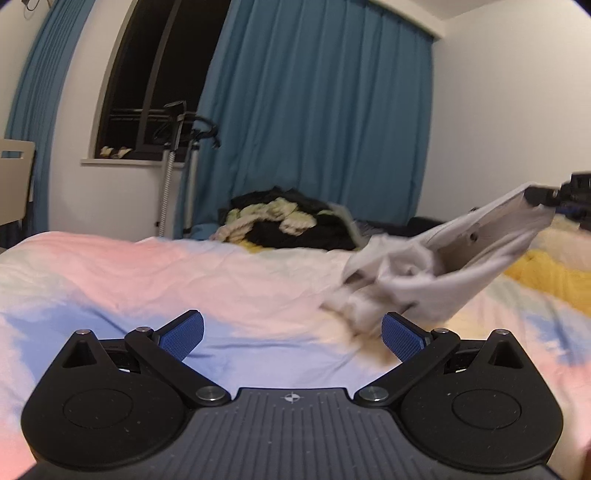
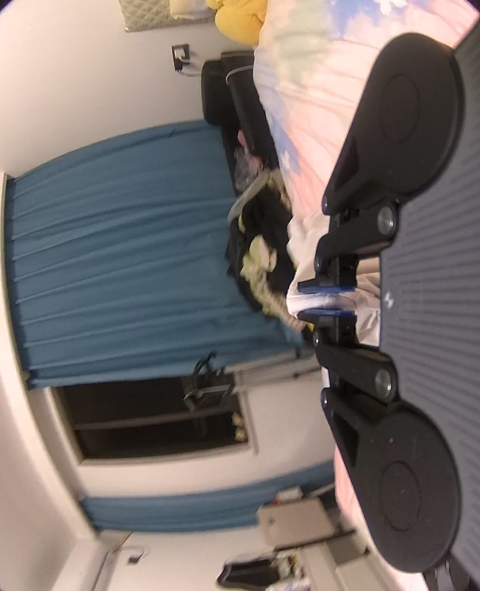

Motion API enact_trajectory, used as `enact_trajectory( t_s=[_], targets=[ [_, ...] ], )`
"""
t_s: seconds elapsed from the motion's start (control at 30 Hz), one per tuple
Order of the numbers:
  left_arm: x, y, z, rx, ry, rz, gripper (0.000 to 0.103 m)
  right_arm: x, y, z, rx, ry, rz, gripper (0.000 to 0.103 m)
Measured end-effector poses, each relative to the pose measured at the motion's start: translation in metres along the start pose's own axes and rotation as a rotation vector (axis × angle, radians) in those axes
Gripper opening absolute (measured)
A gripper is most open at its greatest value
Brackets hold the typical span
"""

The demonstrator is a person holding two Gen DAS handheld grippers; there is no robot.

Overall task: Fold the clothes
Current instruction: 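Reach the right gripper to the white T-shirt and grasp its hem, then grasp the shirt edge with the left gripper while the right gripper lifts the shirt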

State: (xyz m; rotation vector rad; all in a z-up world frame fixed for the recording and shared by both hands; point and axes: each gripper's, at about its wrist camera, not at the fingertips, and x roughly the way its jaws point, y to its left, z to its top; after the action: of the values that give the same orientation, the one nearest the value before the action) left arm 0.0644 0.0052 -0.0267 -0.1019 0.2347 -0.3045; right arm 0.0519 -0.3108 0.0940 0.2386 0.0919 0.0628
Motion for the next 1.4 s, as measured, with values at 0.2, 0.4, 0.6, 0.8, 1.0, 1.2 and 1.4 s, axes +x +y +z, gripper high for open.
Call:
enact_trajectory(
  t_s=[0.2, 0.4, 0.6, 0.8, 1.0, 1.2, 1.4],
  targets=[
    [-0.02, -0.035, 0.003, 0.09, -0.055, -0.063, 0.103, -0.031, -0.002, -0.007, 0.049, 0.069, 0.052, 0.009],
    [0.012, -0.078, 0.005, 0.223, -0.032, -0.089, 0.097, -0.034, -0.01, -0.013, 0.131, 0.118, 0.089, 0.01],
    [0.066, -0.135, 0.015, 0.348, -0.016, -0.135, 0.088, -0.033, -0.024, -0.017, 0.217, 0.131, 0.107, 0.01],
    [0.129, -0.178, 0.005, 0.509, 0.026, -0.109, 0.079, -0.027, -0.039, -0.02, 0.28, 0.147, 0.138, 0.01],
    [0.181, -0.174, 0.006, 0.412, 0.097, 0.015, 0.045, -0.018, -0.05, -0.025, 0.309, 0.167, 0.103, 0.01],
    [0.183, -0.149, 0.042, 0.176, 0.06, 0.01, 0.015, 0.008, -0.04, -0.046, 0.168, 0.303, 0.006, 0.01],
    [0.13, -0.147, 0.074, 0.146, 0.004, -0.044, 0.011, 0.026, -0.027, -0.063, 0.036, 0.334, -0.051, 0.01]
  ],
)
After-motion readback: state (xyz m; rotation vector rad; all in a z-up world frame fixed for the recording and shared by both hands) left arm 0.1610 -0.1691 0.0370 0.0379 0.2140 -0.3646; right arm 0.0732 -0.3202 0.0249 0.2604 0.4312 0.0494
